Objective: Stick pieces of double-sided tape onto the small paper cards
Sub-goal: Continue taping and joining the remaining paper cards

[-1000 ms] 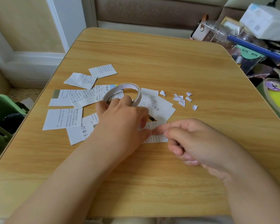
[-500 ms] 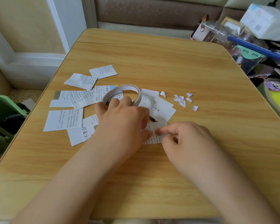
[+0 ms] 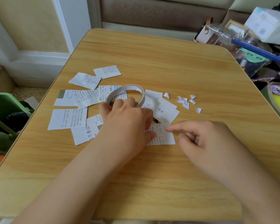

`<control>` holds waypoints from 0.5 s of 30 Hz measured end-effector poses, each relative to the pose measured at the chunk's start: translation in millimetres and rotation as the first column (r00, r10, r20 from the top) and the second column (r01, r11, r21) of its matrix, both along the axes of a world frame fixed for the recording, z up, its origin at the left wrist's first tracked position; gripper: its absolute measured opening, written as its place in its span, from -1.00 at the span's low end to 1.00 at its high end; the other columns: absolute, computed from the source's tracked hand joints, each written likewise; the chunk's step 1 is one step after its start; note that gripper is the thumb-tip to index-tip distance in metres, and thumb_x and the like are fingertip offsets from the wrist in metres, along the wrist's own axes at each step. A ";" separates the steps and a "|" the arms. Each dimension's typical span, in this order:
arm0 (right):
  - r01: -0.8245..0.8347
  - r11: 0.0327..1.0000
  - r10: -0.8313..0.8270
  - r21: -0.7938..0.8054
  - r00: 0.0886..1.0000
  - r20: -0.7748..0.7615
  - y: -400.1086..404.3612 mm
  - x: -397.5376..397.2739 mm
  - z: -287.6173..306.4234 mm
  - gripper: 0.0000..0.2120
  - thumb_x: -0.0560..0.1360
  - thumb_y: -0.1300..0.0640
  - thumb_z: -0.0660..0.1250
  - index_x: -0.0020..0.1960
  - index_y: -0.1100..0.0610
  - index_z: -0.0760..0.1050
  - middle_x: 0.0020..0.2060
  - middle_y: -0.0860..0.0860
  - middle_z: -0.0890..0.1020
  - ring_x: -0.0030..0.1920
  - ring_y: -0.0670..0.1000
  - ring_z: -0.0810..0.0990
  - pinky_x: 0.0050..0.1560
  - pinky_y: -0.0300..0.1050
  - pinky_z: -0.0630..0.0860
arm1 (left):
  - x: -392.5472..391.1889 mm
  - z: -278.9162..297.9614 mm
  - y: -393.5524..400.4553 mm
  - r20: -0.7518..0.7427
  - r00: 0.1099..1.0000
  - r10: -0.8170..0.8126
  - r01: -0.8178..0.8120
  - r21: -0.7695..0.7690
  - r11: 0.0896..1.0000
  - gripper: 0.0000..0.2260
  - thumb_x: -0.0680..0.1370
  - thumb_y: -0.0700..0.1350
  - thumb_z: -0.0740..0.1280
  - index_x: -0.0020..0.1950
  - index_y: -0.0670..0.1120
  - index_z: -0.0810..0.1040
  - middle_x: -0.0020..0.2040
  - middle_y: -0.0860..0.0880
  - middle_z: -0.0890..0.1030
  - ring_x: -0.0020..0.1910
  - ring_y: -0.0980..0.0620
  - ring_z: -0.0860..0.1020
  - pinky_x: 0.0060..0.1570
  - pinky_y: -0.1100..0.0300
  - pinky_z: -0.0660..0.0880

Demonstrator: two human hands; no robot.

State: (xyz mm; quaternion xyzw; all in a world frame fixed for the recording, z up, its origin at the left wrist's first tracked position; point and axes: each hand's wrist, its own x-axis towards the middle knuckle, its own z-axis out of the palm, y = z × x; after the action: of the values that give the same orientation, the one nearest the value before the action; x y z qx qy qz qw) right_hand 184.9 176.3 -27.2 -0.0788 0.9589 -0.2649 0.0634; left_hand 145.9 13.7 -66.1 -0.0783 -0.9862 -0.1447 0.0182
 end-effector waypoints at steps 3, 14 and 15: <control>-0.056 0.998 0.057 0.031 0.998 -0.017 -2.7 1.5 -2.1 -0.65 0.45 0.17 0.20 0.05 -0.18 0.62 -0.61 -0.12 0.38 -0.52 -0.06 0.35 -0.41 -0.19 0.36 | -0.7 -0.1 0.1 0.005 1.000 0.003 -0.003 -0.002 1.000 -0.75 0.43 0.24 0.34 -0.20 0.13 0.37 -0.22 0.16 0.17 -0.04 0.03 0.18 -0.09 0.07 -0.05; -0.004 0.995 -0.003 0.100 0.997 0.079 -5.2 -3.4 -11.6 -0.58 0.47 0.17 0.16 0.08 -0.32 0.55 -0.58 -0.13 0.40 -0.53 -0.08 0.29 -0.41 -0.18 0.30 | 0.3 1.2 -1.5 0.005 1.000 -0.011 0.011 0.020 1.000 -0.78 0.46 0.24 0.32 -0.17 0.14 0.38 -0.22 0.17 0.17 -0.02 0.04 0.19 -0.04 0.05 -0.01; 0.011 0.998 -0.018 0.056 0.993 0.114 -3.8 -4.1 -11.8 -0.58 0.48 0.19 0.16 0.04 -0.32 0.56 -0.59 -0.12 0.37 -0.55 -0.07 0.28 -0.44 -0.19 0.29 | 0.2 1.4 -1.8 0.009 1.000 -0.016 0.015 0.020 1.000 -0.78 0.46 0.23 0.32 -0.17 0.14 0.37 -0.22 0.17 0.17 -0.02 0.04 0.18 -0.04 0.06 -0.02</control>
State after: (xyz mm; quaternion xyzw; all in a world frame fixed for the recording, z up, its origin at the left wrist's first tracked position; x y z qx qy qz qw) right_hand 180.8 172.5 -39.0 -0.0549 0.9613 -0.2427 0.1184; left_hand 146.1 11.8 -64.7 -0.0851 -0.9842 -0.1549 0.0134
